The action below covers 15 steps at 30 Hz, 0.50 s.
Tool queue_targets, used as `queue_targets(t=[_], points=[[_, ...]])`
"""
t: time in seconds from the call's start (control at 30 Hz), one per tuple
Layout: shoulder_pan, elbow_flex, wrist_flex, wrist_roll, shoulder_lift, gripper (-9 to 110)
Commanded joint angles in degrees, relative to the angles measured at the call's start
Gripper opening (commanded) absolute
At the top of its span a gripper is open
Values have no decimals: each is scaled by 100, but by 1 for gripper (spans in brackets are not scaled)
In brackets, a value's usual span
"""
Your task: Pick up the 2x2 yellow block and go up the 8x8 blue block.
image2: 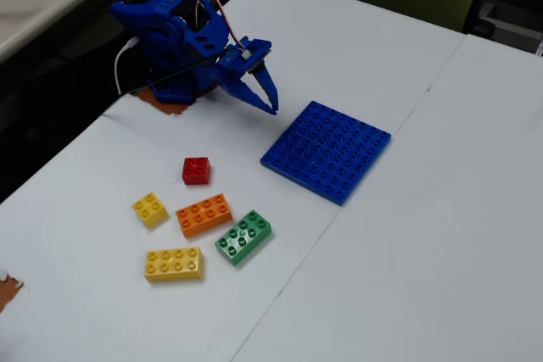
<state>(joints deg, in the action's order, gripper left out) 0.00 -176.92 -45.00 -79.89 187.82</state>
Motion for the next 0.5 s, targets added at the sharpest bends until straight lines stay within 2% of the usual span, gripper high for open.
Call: queue_targets(t=[0.0, 0.13, 0.37, 0.47], points=[[193, 202, -352, -949, 246, 0], [299, 325, -624, -1485, 246, 0], [387, 1072, -1160, -1081, 132, 7], [475, 1819, -1626, -1011, -606, 7]])
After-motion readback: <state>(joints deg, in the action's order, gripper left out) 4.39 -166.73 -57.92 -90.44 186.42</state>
